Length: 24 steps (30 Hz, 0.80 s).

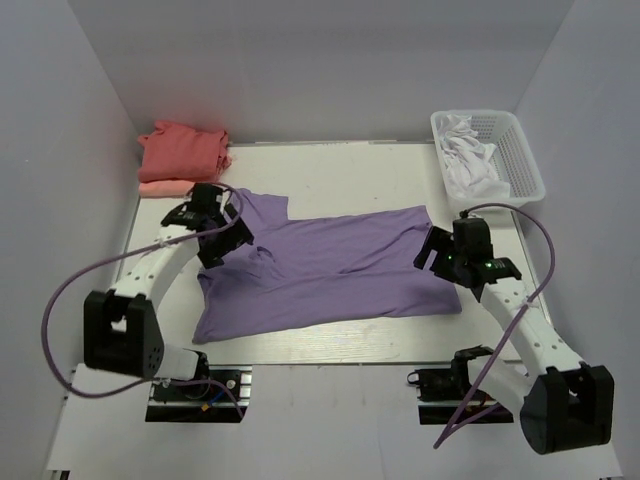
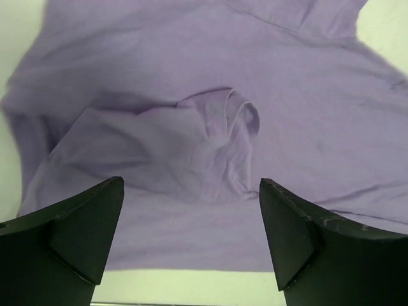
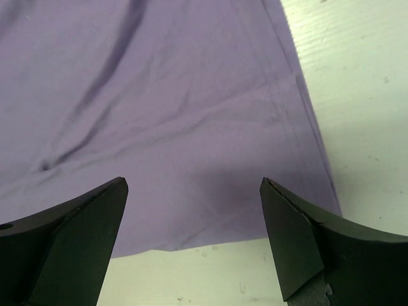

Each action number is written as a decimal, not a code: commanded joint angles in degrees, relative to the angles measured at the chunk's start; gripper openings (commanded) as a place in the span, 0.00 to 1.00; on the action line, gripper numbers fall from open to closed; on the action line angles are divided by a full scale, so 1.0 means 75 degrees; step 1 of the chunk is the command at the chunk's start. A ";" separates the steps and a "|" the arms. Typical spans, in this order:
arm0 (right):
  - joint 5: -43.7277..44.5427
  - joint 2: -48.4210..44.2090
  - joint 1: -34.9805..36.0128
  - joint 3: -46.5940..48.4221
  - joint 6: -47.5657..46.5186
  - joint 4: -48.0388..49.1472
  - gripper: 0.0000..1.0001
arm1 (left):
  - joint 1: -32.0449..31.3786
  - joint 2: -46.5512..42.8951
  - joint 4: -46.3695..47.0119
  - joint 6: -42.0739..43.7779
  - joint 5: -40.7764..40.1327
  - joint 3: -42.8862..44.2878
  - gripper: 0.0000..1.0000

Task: Fold and stack the t-shirts
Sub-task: Fold the flattened tshirt in 1/3 of the way

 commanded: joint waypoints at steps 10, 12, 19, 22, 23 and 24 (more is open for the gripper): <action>-0.0566 0.1359 0.0098 -0.0381 -0.0230 0.0891 0.90 | -0.1057 0.1687 -0.0222 0.0233 -0.1283 0.0587 0.99; -0.0625 0.1394 0.0097 -0.0486 -0.0230 0.0996 0.90 | -0.1057 0.1571 0.0220 0.0162 -0.1096 0.0236 0.99; -0.0566 0.1605 0.0062 -0.0534 -0.0265 0.1090 0.90 | -0.1127 0.1277 0.0925 0.0092 -0.0862 -0.0245 0.99; -0.0567 0.1675 0.0085 -0.0511 -0.0254 0.1055 0.90 | -0.1127 0.1417 0.1217 0.0092 -0.0709 -0.0245 0.99; -0.0589 0.1652 0.0074 -0.0499 -0.0231 0.1078 0.90 | -0.1127 0.1418 0.1300 0.0022 -0.0709 -0.0245 0.99; -0.0578 0.1664 0.0074 -0.0499 -0.0219 0.1090 0.90 | -0.1127 0.1418 0.1394 0.0021 -0.0639 -0.0245 0.99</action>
